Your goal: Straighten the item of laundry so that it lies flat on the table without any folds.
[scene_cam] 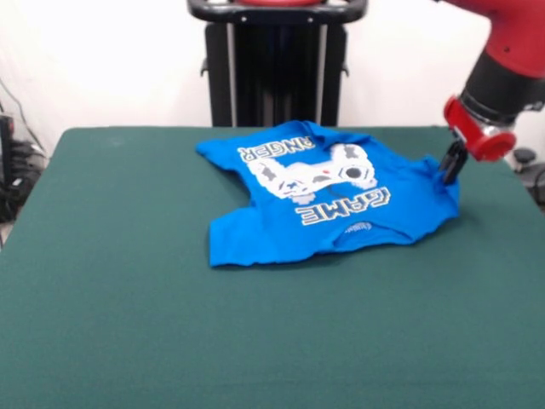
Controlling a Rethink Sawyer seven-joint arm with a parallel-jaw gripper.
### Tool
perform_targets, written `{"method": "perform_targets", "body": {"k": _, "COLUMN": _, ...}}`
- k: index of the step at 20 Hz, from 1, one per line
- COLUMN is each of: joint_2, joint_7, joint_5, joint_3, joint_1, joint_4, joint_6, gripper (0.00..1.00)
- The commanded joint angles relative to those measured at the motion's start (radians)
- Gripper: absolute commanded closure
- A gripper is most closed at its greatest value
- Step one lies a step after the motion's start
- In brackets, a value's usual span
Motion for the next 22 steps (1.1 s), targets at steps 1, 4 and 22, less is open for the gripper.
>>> {"method": "perform_targets", "body": {"k": 1, "joint_2": 0.001, "joint_7": 0.384, "joint_5": 0.036, "joint_3": 0.0, "joint_1": 0.033, "joint_4": -0.113, "joint_6": 0.208, "gripper": 1.0}}
{"method": "perform_targets", "body": {"k": 4, "joint_2": -0.014, "joint_7": 0.403, "joint_5": 0.034, "joint_3": -0.003, "joint_1": 0.032, "joint_4": -0.136, "joint_6": 0.258, "gripper": 1.0}}
{"method": "perform_targets", "body": {"k": 22, "joint_2": 0.031, "joint_7": 0.461, "joint_5": 0.066, "joint_3": -0.004, "joint_1": 0.061, "joint_4": -0.14, "joint_6": 0.148, "gripper": 0.0}}
